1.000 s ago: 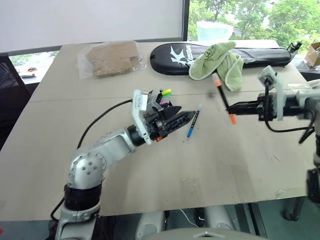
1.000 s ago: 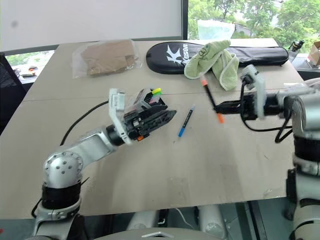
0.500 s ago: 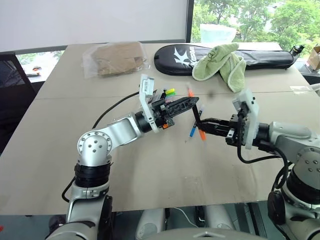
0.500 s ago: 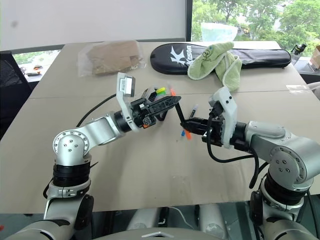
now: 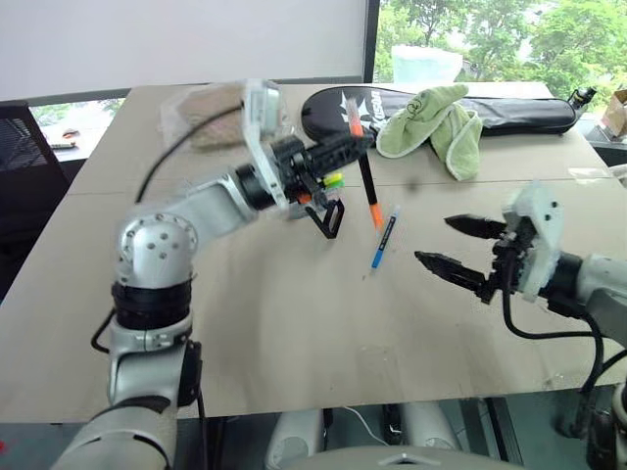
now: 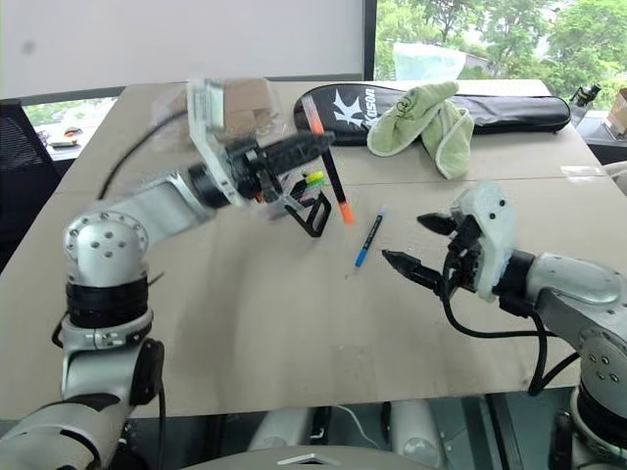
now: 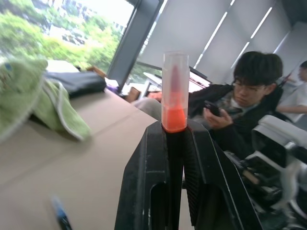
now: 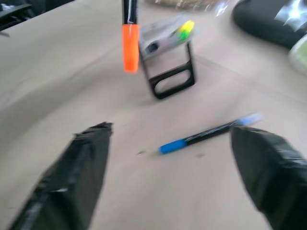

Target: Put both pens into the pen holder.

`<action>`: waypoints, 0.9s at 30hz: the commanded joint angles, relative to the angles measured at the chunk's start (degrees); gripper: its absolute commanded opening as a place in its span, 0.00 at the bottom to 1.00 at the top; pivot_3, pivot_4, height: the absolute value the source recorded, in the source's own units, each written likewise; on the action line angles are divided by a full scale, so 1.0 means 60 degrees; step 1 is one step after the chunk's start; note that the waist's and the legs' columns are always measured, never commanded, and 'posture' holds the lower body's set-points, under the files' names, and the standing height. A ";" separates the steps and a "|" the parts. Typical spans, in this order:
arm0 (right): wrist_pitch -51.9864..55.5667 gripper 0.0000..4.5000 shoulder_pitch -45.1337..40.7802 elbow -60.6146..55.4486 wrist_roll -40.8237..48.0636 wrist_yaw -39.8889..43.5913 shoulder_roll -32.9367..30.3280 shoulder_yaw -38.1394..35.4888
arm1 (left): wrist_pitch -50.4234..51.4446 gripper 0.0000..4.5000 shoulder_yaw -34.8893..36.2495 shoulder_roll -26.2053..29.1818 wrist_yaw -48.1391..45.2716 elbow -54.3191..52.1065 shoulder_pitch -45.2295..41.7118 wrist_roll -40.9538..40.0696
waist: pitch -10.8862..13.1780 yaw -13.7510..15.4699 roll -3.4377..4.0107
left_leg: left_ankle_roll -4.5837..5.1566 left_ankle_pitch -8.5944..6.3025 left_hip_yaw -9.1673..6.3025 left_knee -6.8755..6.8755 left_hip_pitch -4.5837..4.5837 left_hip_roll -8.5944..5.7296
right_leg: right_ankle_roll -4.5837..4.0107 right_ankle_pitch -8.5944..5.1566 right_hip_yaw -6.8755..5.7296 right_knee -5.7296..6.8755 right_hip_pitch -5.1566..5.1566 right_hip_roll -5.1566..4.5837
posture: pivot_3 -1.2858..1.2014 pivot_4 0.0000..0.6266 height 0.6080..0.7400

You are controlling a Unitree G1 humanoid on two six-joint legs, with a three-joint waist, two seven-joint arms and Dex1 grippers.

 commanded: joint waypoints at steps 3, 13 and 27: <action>-0.2084 0.96 0.0697 -0.0290 -0.0270 0.0338 -0.0468 0.0046 | -0.1331 0.00 -0.1003 0.1208 -0.1878 0.0395 -0.0575 0.2784 | 0.0001 -0.0030 -0.0001 | -0.0001 0.0000 0.0004 -0.0008 0.0007 0.0001 | 0.0003 -0.0005 0.0002 0.0002 0.0000 -0.0001 | 0.52 0.24 1.00; -0.3963 0.96 0.1837 -0.0674 -0.0830 -0.0005 -0.0603 0.0693 | -0.3341 0.00 -0.2214 0.1218 -0.4133 0.2320 -0.1422 0.5843 | 0.0008 0.0054 -0.0013 | 0.0000 0.0000 0.0009 -0.0001 -0.0011 0.0004 | 0.0008 -0.0021 0.0004 -0.0018 -0.0001 -0.0014 | 0.52 0.24 1.00; -0.4477 1.00 0.2234 -0.0607 -0.0796 -0.0968 -0.0304 0.1336 | -0.3166 0.61 -0.2260 0.0599 -0.4921 0.2346 -0.1296 0.6899 | 0.0014 0.0049 -0.0022 | 0.0002 -0.0001 0.0009 0.0004 -0.0014 0.0042 | 0.0048 -0.0023 -0.0002 -0.0005 -0.0002 -0.0010 | 0.52 0.24 1.00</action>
